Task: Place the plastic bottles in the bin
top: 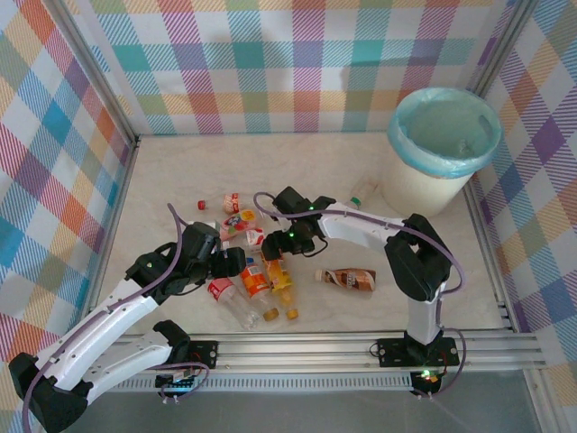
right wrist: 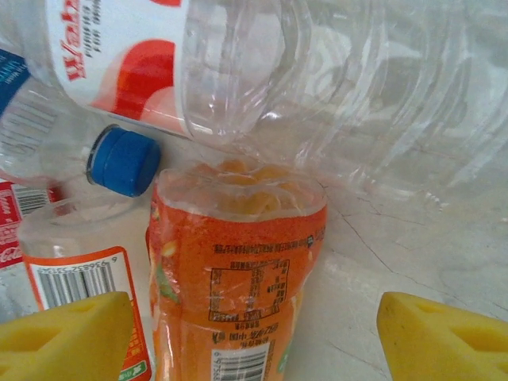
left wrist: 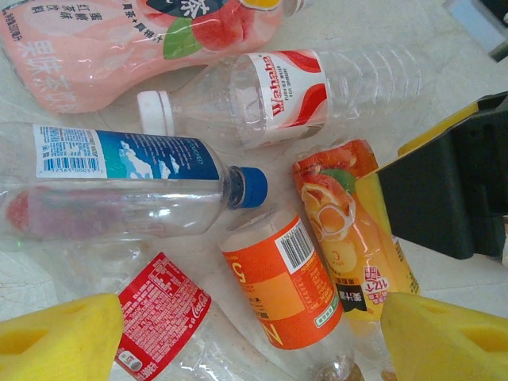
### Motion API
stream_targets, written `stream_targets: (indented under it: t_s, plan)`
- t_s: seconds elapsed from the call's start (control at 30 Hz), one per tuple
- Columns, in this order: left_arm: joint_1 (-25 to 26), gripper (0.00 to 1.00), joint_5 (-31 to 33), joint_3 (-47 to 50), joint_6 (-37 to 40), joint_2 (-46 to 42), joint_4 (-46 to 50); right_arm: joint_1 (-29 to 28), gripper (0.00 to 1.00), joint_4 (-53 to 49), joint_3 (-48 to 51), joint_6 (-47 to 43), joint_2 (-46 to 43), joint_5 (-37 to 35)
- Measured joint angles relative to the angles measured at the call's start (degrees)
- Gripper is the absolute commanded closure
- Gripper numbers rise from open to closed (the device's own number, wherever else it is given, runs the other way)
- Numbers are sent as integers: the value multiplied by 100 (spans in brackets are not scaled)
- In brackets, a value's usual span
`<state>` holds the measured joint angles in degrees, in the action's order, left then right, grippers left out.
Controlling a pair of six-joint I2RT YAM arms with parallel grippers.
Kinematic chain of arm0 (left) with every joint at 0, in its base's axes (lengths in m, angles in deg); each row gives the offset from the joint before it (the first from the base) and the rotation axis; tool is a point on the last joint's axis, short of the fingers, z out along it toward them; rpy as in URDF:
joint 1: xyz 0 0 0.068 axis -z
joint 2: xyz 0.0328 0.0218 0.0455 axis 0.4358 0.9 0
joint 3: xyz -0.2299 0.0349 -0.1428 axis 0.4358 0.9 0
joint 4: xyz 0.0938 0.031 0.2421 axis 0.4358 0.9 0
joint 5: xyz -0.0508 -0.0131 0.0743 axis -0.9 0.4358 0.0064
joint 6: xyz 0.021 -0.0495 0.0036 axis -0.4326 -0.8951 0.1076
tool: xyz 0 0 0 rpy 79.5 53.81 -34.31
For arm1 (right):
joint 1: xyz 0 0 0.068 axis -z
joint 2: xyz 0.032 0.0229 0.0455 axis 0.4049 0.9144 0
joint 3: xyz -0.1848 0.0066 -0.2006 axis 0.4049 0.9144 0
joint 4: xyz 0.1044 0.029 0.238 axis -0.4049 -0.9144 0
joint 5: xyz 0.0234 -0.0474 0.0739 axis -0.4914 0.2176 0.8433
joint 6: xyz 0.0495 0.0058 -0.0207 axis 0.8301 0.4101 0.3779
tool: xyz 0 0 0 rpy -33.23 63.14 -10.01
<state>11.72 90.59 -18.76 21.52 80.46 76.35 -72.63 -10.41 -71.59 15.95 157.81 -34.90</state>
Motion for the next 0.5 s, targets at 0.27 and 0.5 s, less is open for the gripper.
stream_targets:
  t_s: [0.27, 0.5]
  plan:
    - [0, 15, 39, -4, 0, 55, 22, -122, 20, 26, -42, 0, 162, 125]
    - [0, 14, 111, -116, 46, 157, 151, -190, 22, 42, -212, -7, 487, 212]
